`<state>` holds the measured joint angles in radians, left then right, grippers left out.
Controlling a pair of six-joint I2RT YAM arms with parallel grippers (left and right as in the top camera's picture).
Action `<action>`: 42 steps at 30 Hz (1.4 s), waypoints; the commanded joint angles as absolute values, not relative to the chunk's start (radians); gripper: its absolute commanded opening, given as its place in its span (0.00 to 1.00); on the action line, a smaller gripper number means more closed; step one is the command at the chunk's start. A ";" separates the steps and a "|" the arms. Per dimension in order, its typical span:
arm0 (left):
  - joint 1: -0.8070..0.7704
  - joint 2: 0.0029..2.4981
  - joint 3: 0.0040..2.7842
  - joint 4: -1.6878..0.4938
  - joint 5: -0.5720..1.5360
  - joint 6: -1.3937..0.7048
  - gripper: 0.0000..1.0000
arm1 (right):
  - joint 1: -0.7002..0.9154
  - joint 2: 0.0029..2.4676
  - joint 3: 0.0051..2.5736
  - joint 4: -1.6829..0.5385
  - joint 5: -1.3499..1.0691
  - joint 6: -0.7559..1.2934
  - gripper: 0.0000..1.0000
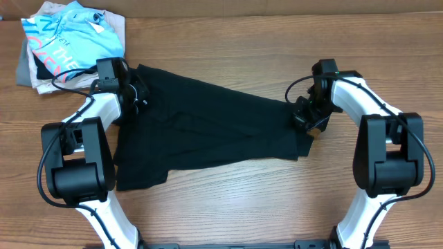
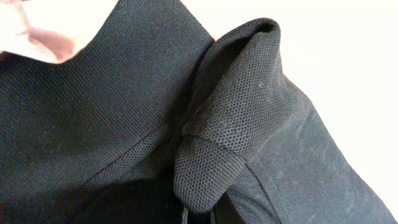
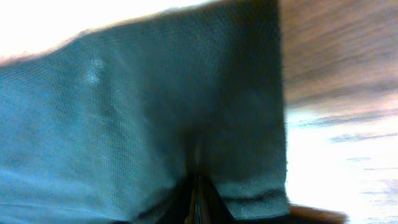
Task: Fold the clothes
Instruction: 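Release the right gripper and raise it away from the garment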
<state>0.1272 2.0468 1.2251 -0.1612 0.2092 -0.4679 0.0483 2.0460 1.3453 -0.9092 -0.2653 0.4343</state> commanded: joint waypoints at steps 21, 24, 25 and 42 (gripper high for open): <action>0.084 2.154 1.183 0.091 0.158 -0.563 0.04 | -0.068 2.491 1.723 -0.684 -0.175 0.437 0.04; 0.086 2.183 1.183 0.136 0.139 -0.573 0.04 | -0.104 2.501 1.805 -0.710 -0.155 0.437 0.04; 0.090 2.186 1.183 0.133 0.125 -0.574 0.04 | -0.117 2.503 1.829 -0.721 -0.145 0.437 0.04; 0.145 2.102 1.645 -0.511 0.207 -0.390 0.52 | -0.229 2.460 2.449 -1.353 -0.197 0.358 0.20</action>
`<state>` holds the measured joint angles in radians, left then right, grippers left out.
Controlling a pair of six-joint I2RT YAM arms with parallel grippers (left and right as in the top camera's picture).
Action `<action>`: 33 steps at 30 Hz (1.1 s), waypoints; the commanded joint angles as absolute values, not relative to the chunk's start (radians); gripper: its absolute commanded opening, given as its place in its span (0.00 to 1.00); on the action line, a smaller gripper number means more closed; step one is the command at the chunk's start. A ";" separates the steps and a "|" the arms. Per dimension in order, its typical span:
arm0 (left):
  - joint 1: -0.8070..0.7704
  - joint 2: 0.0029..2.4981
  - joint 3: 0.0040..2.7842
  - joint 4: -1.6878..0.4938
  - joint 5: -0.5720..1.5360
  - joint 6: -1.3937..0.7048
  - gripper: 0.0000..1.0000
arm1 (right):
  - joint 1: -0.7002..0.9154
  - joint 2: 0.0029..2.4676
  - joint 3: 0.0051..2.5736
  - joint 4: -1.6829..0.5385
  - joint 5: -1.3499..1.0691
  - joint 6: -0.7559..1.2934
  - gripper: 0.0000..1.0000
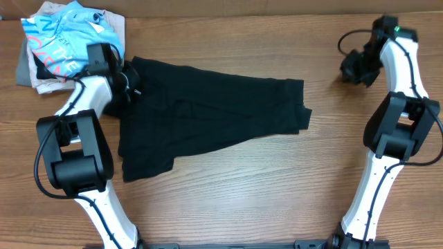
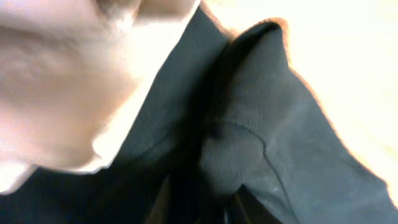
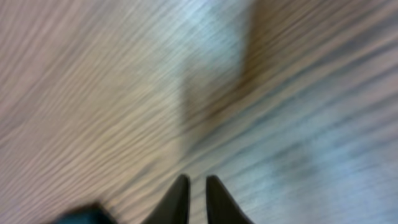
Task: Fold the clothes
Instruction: 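Release the right gripper and raise it away from the garment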
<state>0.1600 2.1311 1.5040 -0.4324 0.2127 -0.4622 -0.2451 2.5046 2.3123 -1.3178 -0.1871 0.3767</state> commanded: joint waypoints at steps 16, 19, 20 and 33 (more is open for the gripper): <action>0.144 2.031 2.048 -1.386 0.148 -0.303 0.99 | -0.192 2.242 2.695 -1.694 -0.240 0.341 0.46; 0.160 2.031 2.048 -1.521 0.035 -0.327 1.00 | -0.149 2.188 2.668 -1.694 -0.263 0.323 0.46; 0.165 2.031 2.048 -1.552 0.014 -0.326 1.00 | -0.131 2.162 2.646 -1.694 -0.262 0.310 0.47; 0.180 1.950 1.764 -1.572 -0.005 -0.314 0.98 | 0.043 1.885 2.088 -1.694 -0.057 0.356 1.00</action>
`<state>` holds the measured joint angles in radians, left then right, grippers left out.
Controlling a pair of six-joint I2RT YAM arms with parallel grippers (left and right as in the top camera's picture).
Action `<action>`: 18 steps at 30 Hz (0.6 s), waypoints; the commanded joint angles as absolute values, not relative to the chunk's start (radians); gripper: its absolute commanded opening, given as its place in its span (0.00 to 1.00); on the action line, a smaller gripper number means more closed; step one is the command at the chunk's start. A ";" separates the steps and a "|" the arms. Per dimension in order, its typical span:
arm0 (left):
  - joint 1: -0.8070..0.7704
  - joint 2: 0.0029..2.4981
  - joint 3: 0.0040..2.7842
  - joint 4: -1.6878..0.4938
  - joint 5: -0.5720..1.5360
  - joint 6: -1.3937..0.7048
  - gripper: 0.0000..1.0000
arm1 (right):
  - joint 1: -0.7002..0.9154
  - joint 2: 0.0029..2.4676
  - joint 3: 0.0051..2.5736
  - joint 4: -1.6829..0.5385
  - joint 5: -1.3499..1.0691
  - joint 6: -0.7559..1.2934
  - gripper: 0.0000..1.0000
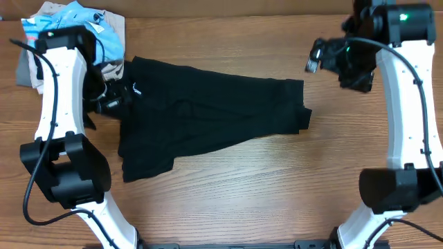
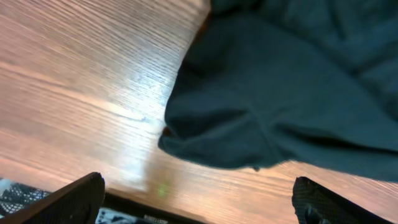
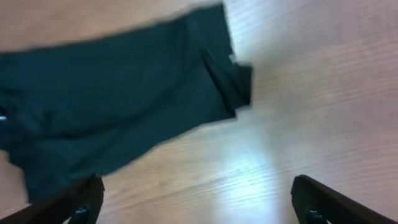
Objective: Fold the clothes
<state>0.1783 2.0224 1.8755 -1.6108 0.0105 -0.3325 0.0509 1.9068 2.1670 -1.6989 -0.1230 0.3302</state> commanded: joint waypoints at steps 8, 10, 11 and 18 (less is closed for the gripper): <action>0.213 1.621 1.260 -1.270 0.157 -0.274 1.00 | 0.049 1.879 2.030 -1.684 -0.053 0.368 1.00; 0.209 1.573 1.161 -1.210 0.209 -0.253 1.00 | 0.057 1.879 2.030 -1.680 -0.053 0.374 1.00; 0.206 1.565 1.123 -1.188 0.210 -0.254 1.00 | 0.062 1.879 2.030 -1.679 -0.053 0.378 1.00; 0.210 1.588 0.939 -0.984 0.178 -0.270 0.98 | 0.117 1.879 2.030 -1.685 -0.045 0.394 1.00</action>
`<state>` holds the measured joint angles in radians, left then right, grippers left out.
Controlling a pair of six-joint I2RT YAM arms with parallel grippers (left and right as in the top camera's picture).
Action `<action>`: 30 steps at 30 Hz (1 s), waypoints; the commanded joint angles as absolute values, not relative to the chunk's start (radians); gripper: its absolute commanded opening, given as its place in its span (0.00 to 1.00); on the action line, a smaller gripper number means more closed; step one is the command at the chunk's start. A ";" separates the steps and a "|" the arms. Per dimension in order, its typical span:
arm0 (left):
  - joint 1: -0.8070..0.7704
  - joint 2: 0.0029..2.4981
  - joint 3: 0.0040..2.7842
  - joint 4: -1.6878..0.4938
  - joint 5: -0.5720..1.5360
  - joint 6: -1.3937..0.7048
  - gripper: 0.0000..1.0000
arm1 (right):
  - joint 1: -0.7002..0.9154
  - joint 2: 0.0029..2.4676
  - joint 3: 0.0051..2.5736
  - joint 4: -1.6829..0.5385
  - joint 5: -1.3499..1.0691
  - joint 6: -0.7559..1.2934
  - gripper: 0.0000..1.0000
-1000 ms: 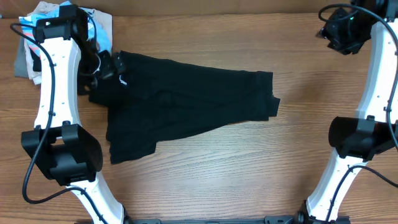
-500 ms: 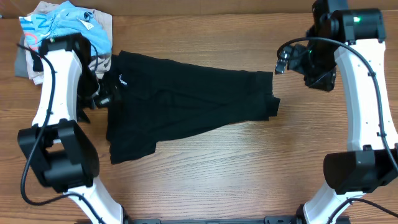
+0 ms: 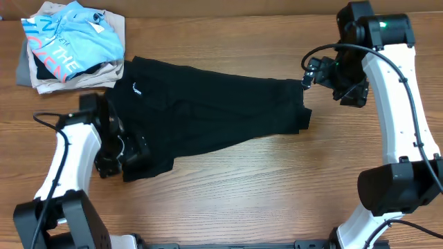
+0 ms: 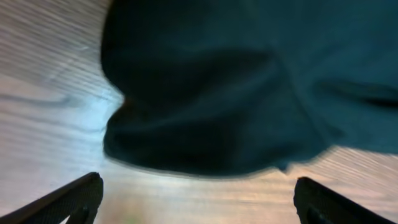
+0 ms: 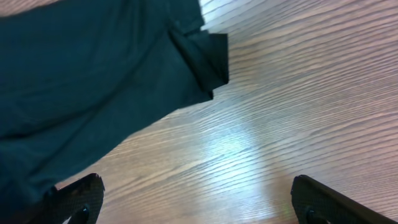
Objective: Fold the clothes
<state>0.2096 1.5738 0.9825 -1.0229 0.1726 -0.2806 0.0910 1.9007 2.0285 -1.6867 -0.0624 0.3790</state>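
Observation:
A black garment point(image 3: 214, 111) lies spread flat across the table's middle, its right end point(image 5: 208, 53) turned over in a small fold. My left gripper point(image 3: 131, 153) hangs open over the garment's near left corner point(image 4: 186, 137), its fingers point(image 4: 68, 199) wide apart with bare wood between them. My right gripper point(image 3: 313, 70) is open above the table beside the garment's far right corner, fingers point(image 5: 323, 199) spread and holding nothing.
A pile of other clothes point(image 3: 69, 45), with a light blue printed shirt on top, sits at the far left corner just beyond the garment. Bare wooden table point(image 3: 277, 194) lies in front of the garment and to its right.
My left gripper was open near the garment's far left end by the pile and is now over its near left corner. The right gripper stays open by the right end, slightly lower.
Both grippers were shut on the garment's ends, left at the far left and right at the right end. Then the right had let go and stood at the far right while the garment lay further left. Then both were open above it.

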 commanded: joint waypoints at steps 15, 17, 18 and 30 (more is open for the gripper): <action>0.292 1.617 0.867 -0.861 0.100 -0.327 0.94 | 0.142 1.879 2.030 -1.694 -0.027 0.398 1.00; 0.290 1.635 0.855 -0.835 0.113 -0.322 0.91 | 0.142 1.879 2.030 -1.693 -0.027 0.401 1.00; 0.289 1.649 0.852 -0.824 0.114 -0.317 0.89 | 0.142 1.879 2.030 -1.692 -0.027 0.402 1.00; 0.288 1.707 0.855 -0.784 0.124 -0.318 0.04 | 0.142 1.879 1.941 -1.642 -0.017 0.413 0.98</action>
